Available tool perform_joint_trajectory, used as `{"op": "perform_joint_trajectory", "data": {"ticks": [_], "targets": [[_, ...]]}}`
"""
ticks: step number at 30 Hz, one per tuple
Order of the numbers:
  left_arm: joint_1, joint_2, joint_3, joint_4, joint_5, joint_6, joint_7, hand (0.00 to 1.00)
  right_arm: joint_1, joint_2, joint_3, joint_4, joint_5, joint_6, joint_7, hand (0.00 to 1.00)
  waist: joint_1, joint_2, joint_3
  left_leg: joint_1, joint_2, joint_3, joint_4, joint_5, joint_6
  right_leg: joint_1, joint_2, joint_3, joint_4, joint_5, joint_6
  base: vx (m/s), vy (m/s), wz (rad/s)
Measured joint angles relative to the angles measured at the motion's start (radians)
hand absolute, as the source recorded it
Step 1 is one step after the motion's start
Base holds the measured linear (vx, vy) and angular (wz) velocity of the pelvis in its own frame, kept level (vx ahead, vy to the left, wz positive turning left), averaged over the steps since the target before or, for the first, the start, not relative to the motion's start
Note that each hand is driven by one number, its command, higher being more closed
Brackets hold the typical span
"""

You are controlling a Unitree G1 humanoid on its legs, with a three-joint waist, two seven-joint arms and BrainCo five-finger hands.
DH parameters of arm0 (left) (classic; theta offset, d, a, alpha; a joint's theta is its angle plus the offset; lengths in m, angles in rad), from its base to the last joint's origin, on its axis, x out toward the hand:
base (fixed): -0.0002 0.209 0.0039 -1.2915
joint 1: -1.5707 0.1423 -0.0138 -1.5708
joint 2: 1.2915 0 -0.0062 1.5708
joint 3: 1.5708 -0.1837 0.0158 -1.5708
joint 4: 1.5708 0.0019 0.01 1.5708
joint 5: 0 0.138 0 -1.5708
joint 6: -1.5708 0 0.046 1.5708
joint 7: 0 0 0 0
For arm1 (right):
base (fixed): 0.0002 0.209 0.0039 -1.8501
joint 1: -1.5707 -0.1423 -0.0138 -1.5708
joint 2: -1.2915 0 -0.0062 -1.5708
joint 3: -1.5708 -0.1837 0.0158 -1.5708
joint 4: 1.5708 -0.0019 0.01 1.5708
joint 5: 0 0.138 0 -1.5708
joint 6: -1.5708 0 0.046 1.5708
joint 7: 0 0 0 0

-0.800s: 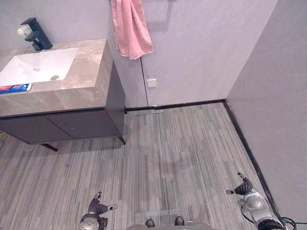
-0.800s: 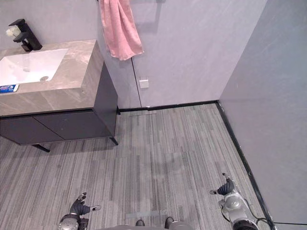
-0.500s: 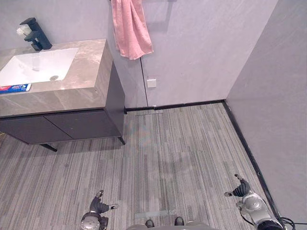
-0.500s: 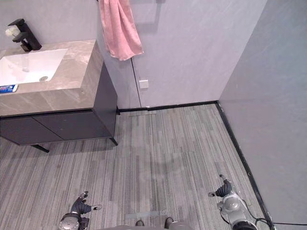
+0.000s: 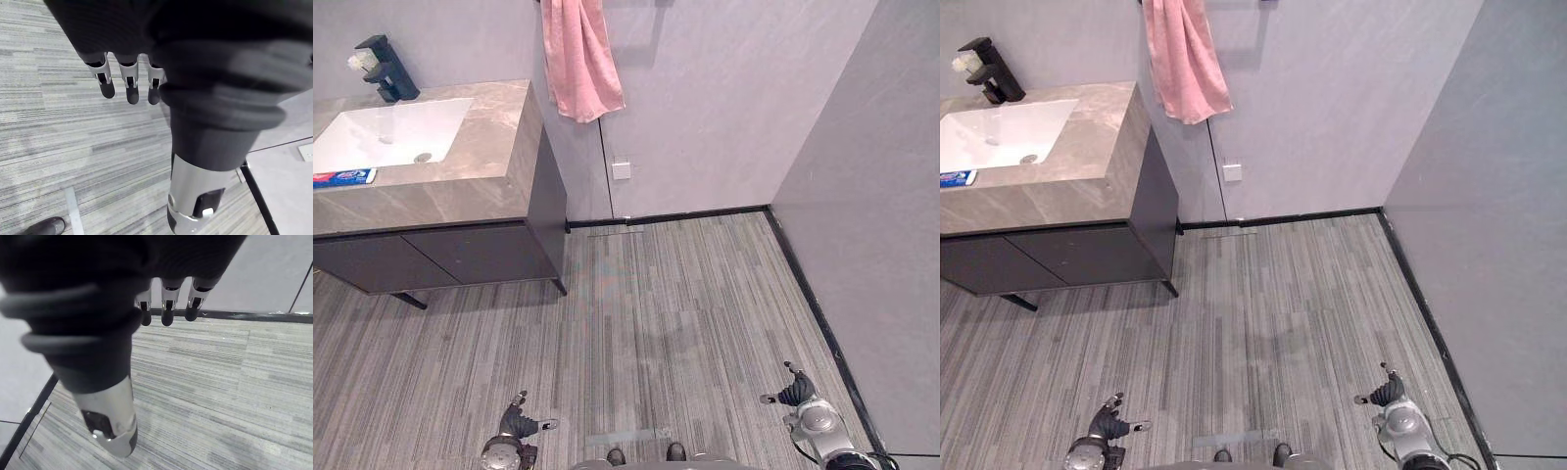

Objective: Organize washtable

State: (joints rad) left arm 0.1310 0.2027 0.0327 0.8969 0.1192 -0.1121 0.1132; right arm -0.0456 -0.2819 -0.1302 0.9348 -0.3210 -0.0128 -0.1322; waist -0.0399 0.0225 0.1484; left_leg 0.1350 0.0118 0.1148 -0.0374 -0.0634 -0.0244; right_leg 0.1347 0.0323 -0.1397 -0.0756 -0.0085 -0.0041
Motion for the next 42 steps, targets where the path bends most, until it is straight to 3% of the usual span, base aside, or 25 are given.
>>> {"op": "perform_joint_trajectory", "data": {"ticks": [9, 12, 13, 16, 19, 22, 24, 27, 29, 30, 31, 32, 34, 36, 37, 38, 40, 42], "targets": [[-0.015, -0.003, 0.002, 0.0, -0.031, 0.017, 0.003, 0.0, -0.008, 0.047, -0.061, 0.032, 0.076, 0.021, -0.003, 0.0, 0.002, -0.007, 0.002, -0.034, -0.001, 0.023, -0.001, -0.002, 0.003, -0.046, -0.002, 0.012, 0.013, 0.0, 0.001, -0.01, 0.003, -0.05], [-0.022, -0.004, 0.006, -0.001, -0.04, 0.018, 0.005, 0.0, -0.018, 0.055, -0.085, 0.032, 0.085, 0.023, -0.004, 0.0, 0.003, -0.013, 0.01, -0.059, 0.004, 0.035, 0.043, -0.014, 0.014, -0.085, -0.005, 0.027, 0.074, -0.02, 0.029, 0.02, 0.019, -0.19], [-0.023, -0.005, 0.006, -0.002, -0.04, 0.018, 0.006, 0.0, -0.022, 0.061, -0.1, 0.032, 0.086, 0.023, -0.005, 0.0, 0.003, -0.013, 0.012, -0.064, 0.007, 0.041, 0.068, -0.032, 0.018, -0.1, -0.007, 0.03, 0.115, -0.039, 0.049, 0.01, 0.03, -0.16], [-0.029, -0.006, 0.006, -0.004, -0.047, 0.018, 0.019, 0.0, -0.019, 0.063, -0.109, 0.033, 0.096, 0.024, -0.01, 0.0, 0.001, -0.017, 0.017, -0.072, -0.003, 0.057, 0.135, -0.086, 0.032, -0.157, -0.037, 0.03, 0.278, -0.128, 0.059, -0.01, 0.06, -0.08], [-0.033, -0.005, 0.006, -0.012, -0.05, 0.018, 0.021, 0.0, -0.004, 0.078, -0.109, 0.034, 0.098, 0.032, -0.019, 0.0, 0.003, -0.027, 0.036, -0.073, -0.022, 0.066, 0.19, -0.14, 0.055, -0.239, -0.094, -0.008, 0.524, -0.209, 0.108, -0.02, 0.071, 0.05], [-0.023, 0.003, 0.006, -0.025, -0.057, 0.02, 0.021, 0.0, -0.005, 0.104, -0.108, 0.041, 0.116, 0.039, -0.019, 0.0, 0.011, -0.041, 0.054, -0.051, -0.042, 0.075, 0.221, -0.186, 0.077, -0.347, -0.162, -0.061, 0.786, -0.207, 0.104, 0.02, 0.08, -0.08], [-0.022, 0.004, 0.005, -0.025, -0.068, 0.025, 0.021, 0.0, -0.007, 0.109, -0.105, 0.072, 0.119, 0.041, -0.018, 0.0, 0.015, -0.044, 0.068, -0.025, -0.043, 0.068, 0.224, -0.207, 0.083, -0.393, -0.19, -0.092, 0.876, -0.237, 0.09, 0.18, 0.01, 0.03], [-0.039, 0.004, 0.0, -0.025, -0.069, 0.028, 0.021, 0.0, -0.012, 0.107, -0.103, 0.075, 0.119, 0.042, -0.019, 0.0, -0.002, -0.025, 0.086, -0.006, -0.004, 0.038, 0.227, -0.221, 0.067, -0.439, -0.186, -0.153, 0.768, -0.256, 0.083, 0.26, -0.045, 0.18], [-0.067, 0.002, -0.003, -0.025, -0.069, 0.028, 0.022, 0.0, -0.014, 0.104, -0.103, 0.075, 0.119, 0.042, -0.019, 0.0, -0.002, -0.014, 0.099, 0.017, 0.031, 0.023, 0.21, -0.221, 0.052, -0.473, -0.159, -0.167, 0.645, -0.237, 0.076, 0.36, -0.115, 0.24], [-0.08, 0.004, -0.004, -0.025, -0.069, 0.027, 0.022, 0.0, -0.01, 0.102, -0.103, 0.071, 0.118, 0.042, -0.019, 0.0, -0.004, -0.021, 0.097, 0.029, 0.038, 0.016, 0.205, -0.225, 0.022, -0.482, -0.147, -0.156, 0.554, -0.184, 0.063, 0.32, -0.138, 0.28], [-0.085, 0.007, -0.004, -0.025, -0.068, 0.027, 0.021, 0.0, -0.003, 0.1, -0.104, 0.07, 0.118, 0.041, -0.019, 0.0, -0.006, -0.037, 0.097, 0.05, 0.037, 0.006, 0.199, -0.241, -0.005, -0.482, -0.151, -0.149, 0.509, -0.132, 0.049, 0.52, -0.245, 0.45], [-0.092, 0.002, -0.003, -0.02, -0.068, 0.028, 0.022, 0.0, 0.006, 0.095, -0.105, 0.07, 0.118, 0.042, -0.018, 0.0, -0.011, -0.044, 0.103, 0.085, 0.046, -0.018, 0.192, -0.258, -0.033, -0.474, -0.166, -0.161, 0.538, -0.072, -0.027, 0.4, -0.204, 0.36], [-0.095, -0.008, -0.017, -0.025, -0.068, 0.021, 0.02, 0.0, 0.001, 0.092, -0.107, 0.064, 0.118, 0.04, -0.018, 0.0, -0.018, -0.026, 0.097, 0.081, 0.082, -0.035, 0.219, -0.238, -0.07, -0.46, -0.146, -0.193, 0.561, -0.127, -0.047, 0.51, -0.294, 0.22], [-0.097, -0.019, -0.024, -0.024, -0.068, 0.02, 0.019, 0.0, -0.012, 0.09, -0.108, 0.053, 0.118, 0.033, -0.018, 0.0, -0.029, -0.008, 0.096, 0.038, 0.116, -0.037, 0.333, -0.214, -0.112, -0.413, -0.115, -0.219, 0.521, -0.15, -0.07, 0.45, -0.256, 0.16], [-0.103, -0.03, -0.024, -0.024, -0.068, 0.02, 0.019, 0.0, -0.007, 0.089, -0.108, 0.055, 0.118, 0.03, -0.018, 0.0, -0.028, -0.006, 0.096, -0.022, 0.137, -0.037, 0.482, -0.182, -0.165, -0.355, -0.098, -0.232, 0.465, -0.153, -0.074, 0.41, -0.194, 0.38], [-0.104, -0.04, -0.025, -0.024, -0.068, 0.019, 0.016, 0.0, 0.004, 0.089, -0.106, 0.055, 0.118, 0.03, -0.019, 0.0, -0.028, -0.006, 0.097, -0.099, 0.173, -0.032, 0.681, -0.172, -0.191, -0.281, -0.082, -0.245, 0.401, -0.154, -0.076, 0.49, -0.224, 0.33], [-0.102, -0.044, -0.025, -0.023, -0.068, 0.021, 0.016, 0.0, 0.01, 0.089, -0.104, 0.055, 0.124, 0.028, -0.02, 0.0, -0.015, -0.008, 0.099, -0.187, 0.221, 0.02, 0.9, -0.188, -0.165, -0.174, -0.06, -0.249, 0.329, -0.157, -0.076, 0.37, -0.151, 0.14], [-0.11, -0.044, -0.025, -0.023, -0.068, 0.021, 0.016, 0.0, 0.01, 0.088, -0.11, 0.056, 0.135, 0.024, -0.022, 0.0, 0.003, -0.013, 0.104, -0.274, 0.234, 0.057, 0.967, -0.218, -0.115, -0.107, -0.059, -0.247, 0.287, -0.164, -0.069, 0.27, -0.07, -0.01]]}}
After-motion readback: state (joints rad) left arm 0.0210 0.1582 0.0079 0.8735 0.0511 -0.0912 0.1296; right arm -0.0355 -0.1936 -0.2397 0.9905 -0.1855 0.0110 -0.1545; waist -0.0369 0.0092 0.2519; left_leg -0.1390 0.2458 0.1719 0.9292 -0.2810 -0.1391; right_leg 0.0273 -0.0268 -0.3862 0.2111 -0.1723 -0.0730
